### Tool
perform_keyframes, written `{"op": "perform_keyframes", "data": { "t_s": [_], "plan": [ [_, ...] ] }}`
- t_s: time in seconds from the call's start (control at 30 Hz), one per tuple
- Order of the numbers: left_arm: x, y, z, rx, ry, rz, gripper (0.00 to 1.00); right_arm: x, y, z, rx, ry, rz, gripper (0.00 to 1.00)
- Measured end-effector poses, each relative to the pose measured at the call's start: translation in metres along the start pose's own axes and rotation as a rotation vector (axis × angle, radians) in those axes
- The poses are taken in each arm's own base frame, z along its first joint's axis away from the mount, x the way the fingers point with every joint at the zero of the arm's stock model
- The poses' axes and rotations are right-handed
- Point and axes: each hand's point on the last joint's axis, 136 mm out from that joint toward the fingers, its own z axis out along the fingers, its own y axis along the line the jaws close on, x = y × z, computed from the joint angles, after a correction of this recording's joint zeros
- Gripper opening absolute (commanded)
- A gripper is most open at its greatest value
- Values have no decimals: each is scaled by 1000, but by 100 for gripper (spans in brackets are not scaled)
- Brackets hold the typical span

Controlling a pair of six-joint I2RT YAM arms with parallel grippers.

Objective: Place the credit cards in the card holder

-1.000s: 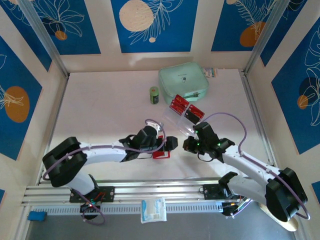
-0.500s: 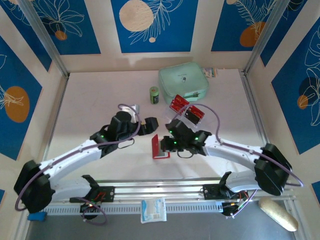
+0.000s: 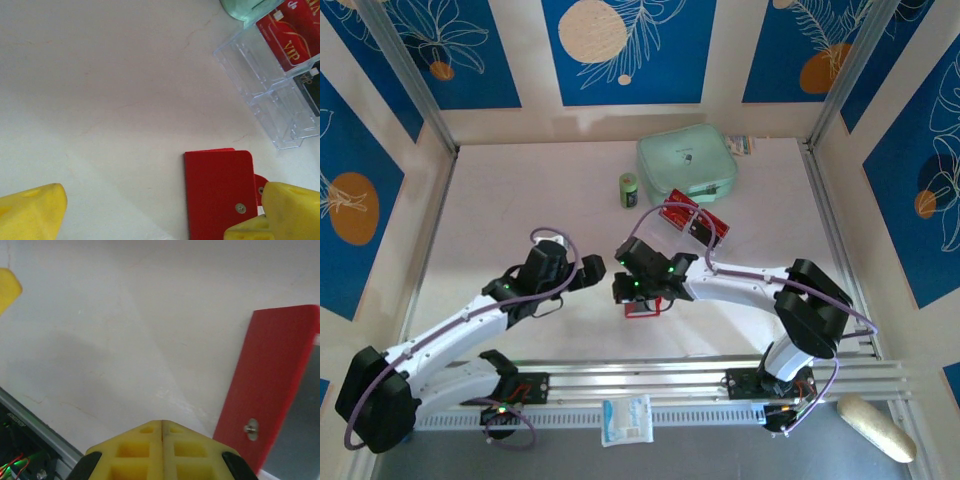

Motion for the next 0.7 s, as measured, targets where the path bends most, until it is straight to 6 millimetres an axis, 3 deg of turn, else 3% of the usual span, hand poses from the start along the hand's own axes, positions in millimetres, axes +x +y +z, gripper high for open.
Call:
{"op": "perform_keyframes", "data": {
  "t_s": [0.27, 0.7],
  "plan": [
    [16, 10, 20, -53, 84, 38, 100, 30, -68, 16, 122, 53, 83, 0],
    [28, -6, 48, -32, 229, 130, 100, 34, -80, 10, 79, -5, 141, 0]
  ]
}}
